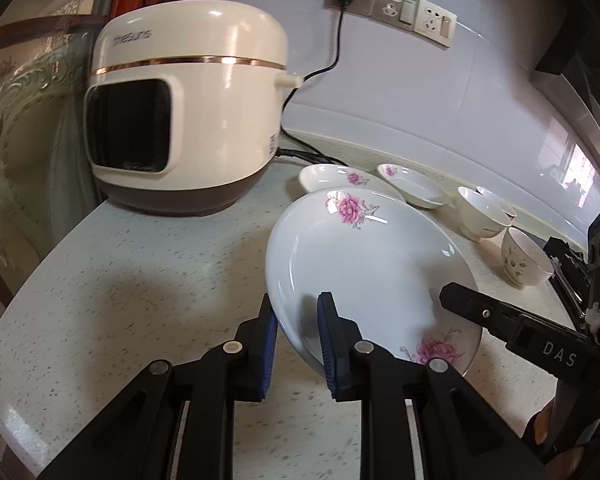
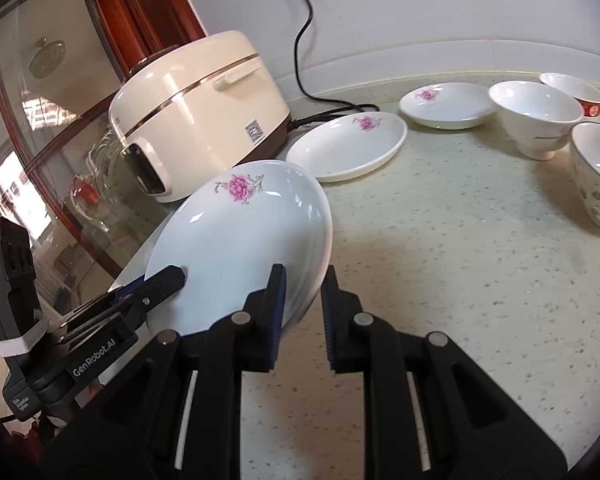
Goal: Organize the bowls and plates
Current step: 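Lift the plate with both grippers and carry it toward the cream rice cooker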
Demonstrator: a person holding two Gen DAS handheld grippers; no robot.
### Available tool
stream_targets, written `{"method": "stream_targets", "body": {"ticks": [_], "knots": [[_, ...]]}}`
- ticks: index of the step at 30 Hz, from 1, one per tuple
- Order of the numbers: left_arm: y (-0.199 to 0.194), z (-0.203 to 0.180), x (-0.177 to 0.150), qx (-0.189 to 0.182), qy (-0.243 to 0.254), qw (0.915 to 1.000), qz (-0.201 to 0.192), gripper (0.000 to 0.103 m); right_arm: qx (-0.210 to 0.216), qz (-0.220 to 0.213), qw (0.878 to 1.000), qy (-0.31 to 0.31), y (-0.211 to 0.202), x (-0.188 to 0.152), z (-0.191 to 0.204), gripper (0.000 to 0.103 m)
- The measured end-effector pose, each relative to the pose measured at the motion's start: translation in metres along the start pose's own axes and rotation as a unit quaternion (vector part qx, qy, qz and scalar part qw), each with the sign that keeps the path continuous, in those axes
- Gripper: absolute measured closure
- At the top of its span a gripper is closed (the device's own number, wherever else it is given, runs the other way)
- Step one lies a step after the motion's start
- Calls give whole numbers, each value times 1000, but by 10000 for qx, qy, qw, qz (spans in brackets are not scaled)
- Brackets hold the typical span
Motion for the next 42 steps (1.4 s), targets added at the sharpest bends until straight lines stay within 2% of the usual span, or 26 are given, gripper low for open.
{"method": "stream_targets", "body": {"ticks": [21,42], "knots": [[-13,60,-2,471,-318,9983,-139,82,515,466,9969,-379,45,-3,52,81],[3,96,-13,736,-734,9942,266,80,636,1053,9903,-642,80,-6,76,80]]}}
Point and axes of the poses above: each gripper's, at about its wrist camera, not at the fingertips, and y roughly the way its jaws point, z to its left, x to its top, the point moved 2 cm from there along y, roughly the way its jaws point, and after that the axes turned 6 degrees about x, right-handed, at the moved point
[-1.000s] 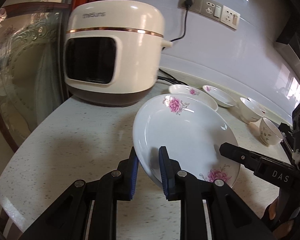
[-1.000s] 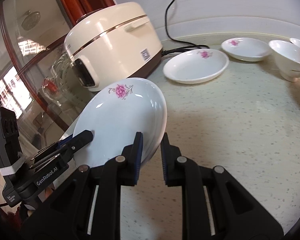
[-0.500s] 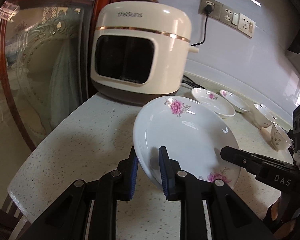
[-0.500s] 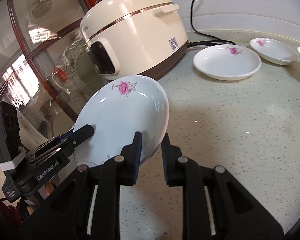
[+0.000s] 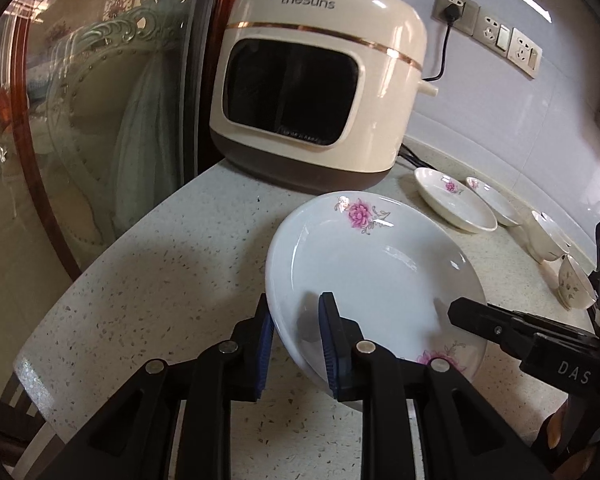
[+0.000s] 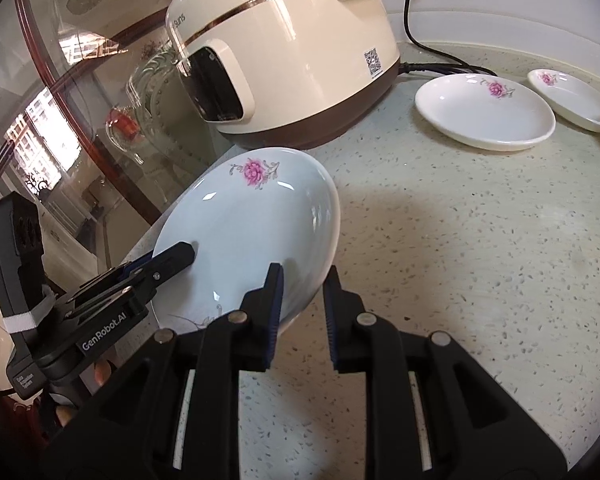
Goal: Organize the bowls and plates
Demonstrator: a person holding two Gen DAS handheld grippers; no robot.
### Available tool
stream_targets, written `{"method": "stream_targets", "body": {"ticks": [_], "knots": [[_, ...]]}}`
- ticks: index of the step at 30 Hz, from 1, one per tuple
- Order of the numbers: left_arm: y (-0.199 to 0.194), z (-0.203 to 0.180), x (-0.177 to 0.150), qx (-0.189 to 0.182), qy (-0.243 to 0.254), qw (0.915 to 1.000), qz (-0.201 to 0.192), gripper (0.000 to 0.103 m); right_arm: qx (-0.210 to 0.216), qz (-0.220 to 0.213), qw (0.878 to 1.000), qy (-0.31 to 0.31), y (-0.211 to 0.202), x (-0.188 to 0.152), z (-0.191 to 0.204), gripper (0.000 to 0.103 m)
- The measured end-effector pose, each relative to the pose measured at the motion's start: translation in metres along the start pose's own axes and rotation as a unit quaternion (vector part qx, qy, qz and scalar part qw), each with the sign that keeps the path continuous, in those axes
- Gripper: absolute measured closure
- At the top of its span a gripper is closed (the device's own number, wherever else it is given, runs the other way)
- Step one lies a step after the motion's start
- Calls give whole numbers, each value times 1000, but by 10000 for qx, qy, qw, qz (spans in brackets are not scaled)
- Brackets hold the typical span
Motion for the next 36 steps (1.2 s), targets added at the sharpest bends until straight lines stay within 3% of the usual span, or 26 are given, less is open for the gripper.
{"method": "stream_targets", "body": {"ticks": [13,17,19,20,21,22,23,24,30,33,36], "knots": [[6,0,-3,121,-20,9998,185,79,-23,29,9999,108,2,1,-3,79],[3,-1,-1,177,40,9998,54,72,-26,-22,9999,153,0,1,-4,74],[4,-2,-2,213,37,9997,63,58,-29,-62,9999,158,-1,1,-4,74],[3,0,-2,235,-6,9997,67,52,-37,-67,9998,194,-2,1,-5,66],[2,1,-1,252,-56,9997,48,41,-36,-77,9996,263,-2,1,-7,49],[1,2,-1,262,-85,9996,14,33,-31,-135,9995,293,-4,2,-8,40],[-2,3,0,299,-108,9995,-46,29,-46,-299,9990,330,-10,2,-9,28],[-5,4,1,362,-121,9992,-116,25,-77,-424,9984,362,-15,2,-11,24],[-23,0,8,328,-182,9987,-340,21,-250,-1016,9912,816,-38,2,-32,22],[-36,-17,14,155,-21,9985,-522,20,-185,-1354,9868,864,-54,2,-43,9],[-44,-46,22,-142,243,9979,-581,19,-517,-1300,9845,1058,-68,5,-61,9]]}}
Point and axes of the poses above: each gripper's, at about its wrist camera, not at the fingertips, and y roughly the way its jaws point, z to its left, x to its top, the point moved 2 cm from there along y, roughly the way its jaws point, and after that the axes turned 6 degrees about x, right-handed, at the moved point
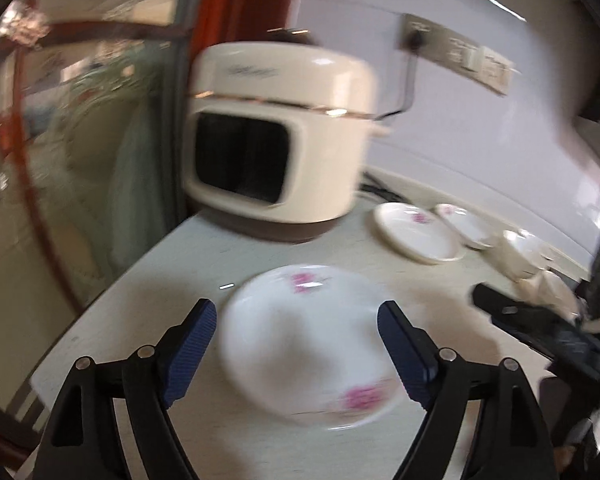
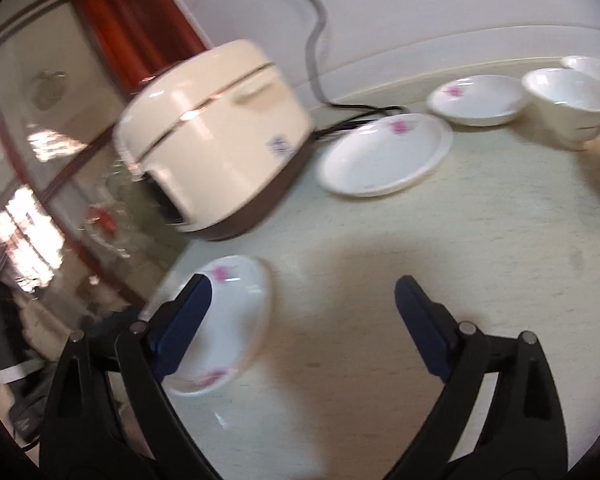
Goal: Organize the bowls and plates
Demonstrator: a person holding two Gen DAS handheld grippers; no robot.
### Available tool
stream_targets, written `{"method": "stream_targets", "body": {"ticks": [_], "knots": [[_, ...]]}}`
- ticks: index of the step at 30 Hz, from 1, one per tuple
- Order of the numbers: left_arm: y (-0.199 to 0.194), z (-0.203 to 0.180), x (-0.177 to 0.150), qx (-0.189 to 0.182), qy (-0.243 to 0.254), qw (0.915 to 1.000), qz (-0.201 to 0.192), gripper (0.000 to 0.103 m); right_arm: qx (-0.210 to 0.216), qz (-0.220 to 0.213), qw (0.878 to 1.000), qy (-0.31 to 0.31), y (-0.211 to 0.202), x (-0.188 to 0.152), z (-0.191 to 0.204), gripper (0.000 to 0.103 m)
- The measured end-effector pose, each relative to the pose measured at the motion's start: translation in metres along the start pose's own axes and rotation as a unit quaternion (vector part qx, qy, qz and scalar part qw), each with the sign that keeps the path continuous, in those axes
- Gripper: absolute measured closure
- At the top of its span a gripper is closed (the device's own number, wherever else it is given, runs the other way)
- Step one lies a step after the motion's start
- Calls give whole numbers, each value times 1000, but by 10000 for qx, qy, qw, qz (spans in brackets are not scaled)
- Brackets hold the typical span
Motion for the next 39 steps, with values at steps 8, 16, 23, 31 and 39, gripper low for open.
{"method": "stream_targets", "body": {"ticks": [8,16,23,31,39], "knots": [[21,-89,48,-610,-3,9980,-166,13,-1172,188,9925,-285,-18,41,-42,9],[107,-134,84,-216,-835,9958,317,13,-863,28,9956,364,-3,73,-101,9],[166,-139,87,282,-711,9950,635,13,-603,133,9968,501,31,98,-117,9],[192,-117,75,698,-901,9884,999,13,-769,572,9954,79,86,119,-109,17],[195,-122,69,645,-817,9888,1068,13,-1086,1081,9859,-668,109,106,-86,69]]}}
Point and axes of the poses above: each gripper's, at about its wrist camera, not at the fingertips, and y roughly the way its jaws point, z to its left, x to its top, the point moved 2 cm from there along y, roughly the way its jaws point, and after that the axes turned 6 degrees about x, right-handed, at the moved point
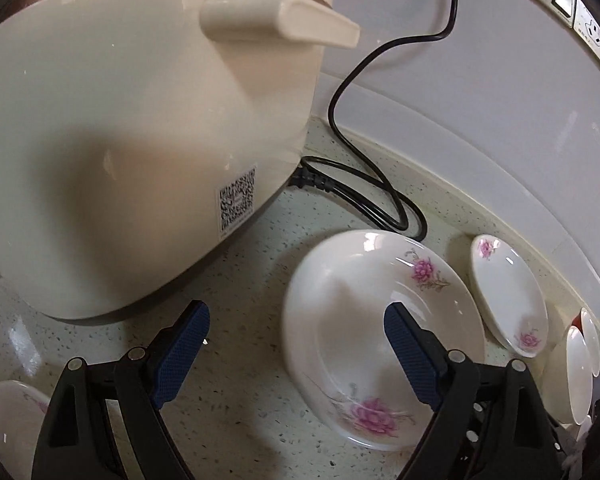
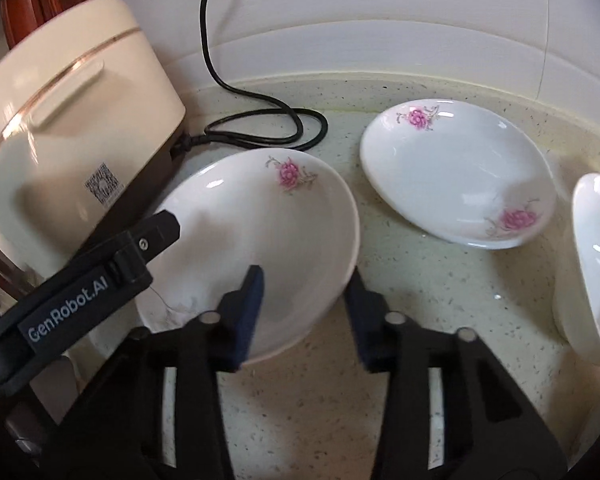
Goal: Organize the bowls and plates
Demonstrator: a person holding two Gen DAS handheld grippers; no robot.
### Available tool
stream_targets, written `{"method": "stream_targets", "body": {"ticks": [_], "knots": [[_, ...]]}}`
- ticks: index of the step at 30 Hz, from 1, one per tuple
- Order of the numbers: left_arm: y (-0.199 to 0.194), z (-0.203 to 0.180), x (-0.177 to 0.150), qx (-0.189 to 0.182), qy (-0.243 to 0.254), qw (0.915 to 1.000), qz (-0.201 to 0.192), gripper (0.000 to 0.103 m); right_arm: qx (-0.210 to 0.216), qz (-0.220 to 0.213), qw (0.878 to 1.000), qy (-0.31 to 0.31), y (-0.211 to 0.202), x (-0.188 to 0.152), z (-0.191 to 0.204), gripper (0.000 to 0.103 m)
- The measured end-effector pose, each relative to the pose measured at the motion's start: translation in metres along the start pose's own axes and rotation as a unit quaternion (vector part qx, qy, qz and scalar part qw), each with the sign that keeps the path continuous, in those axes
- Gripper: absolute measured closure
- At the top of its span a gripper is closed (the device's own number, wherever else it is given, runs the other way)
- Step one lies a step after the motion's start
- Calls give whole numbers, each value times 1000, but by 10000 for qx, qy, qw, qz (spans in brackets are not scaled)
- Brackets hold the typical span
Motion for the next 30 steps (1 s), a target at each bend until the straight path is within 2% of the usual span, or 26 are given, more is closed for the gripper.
{"method": "stream_targets", "body": {"ticks": [1,4,6,10,15,17,18,22,25,28,30], "knots": [[-1,1,-1,-21,-10,10000,12,13,-5,7,10000,47,-1,-1,-2,74],[3,-1,-3,-107,-9,9999,104,13,125,5,9997,207,-10,-7,-12,78],[4,-3,-4,-121,50,9998,154,13,-3,68,9998,191,-17,-13,-16,81],[9,-12,-10,-112,327,9988,358,15,-70,182,9992,358,-31,-22,-28,84],[6,-24,-20,-24,681,9965,486,21,-314,78,9988,378,-49,-30,-35,84],[6,-28,-24,76,814,9955,480,25,-265,64,9987,433,-52,-33,-38,84],[7,-30,-24,148,891,9949,446,31,-227,51,9985,494,-53,-33,-39,84],[2,-32,-26,69,972,9946,353,47,8,158,9972,737,-44,-34,-40,83],[5,-39,-24,0,1065,9939,294,60,71,101,9971,750,-43,-34,-37,77],[3,-44,-26,-3,1215,9924,212,67,105,50,9971,748,-44,-35,-35,71],[3,-46,-25,-1,1236,9921,192,68,182,34,9970,754,-44,-35,-34,66]]}}
Point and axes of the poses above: each gripper's, at about its wrist camera, not at the fingertips, and y roughly the way its jaws point, z to its left, x to its top, the point moved 2 cm from there along y, roughly the way its jaws point, and after that the axes turned 6 degrees about x, right-handed, at the moved point
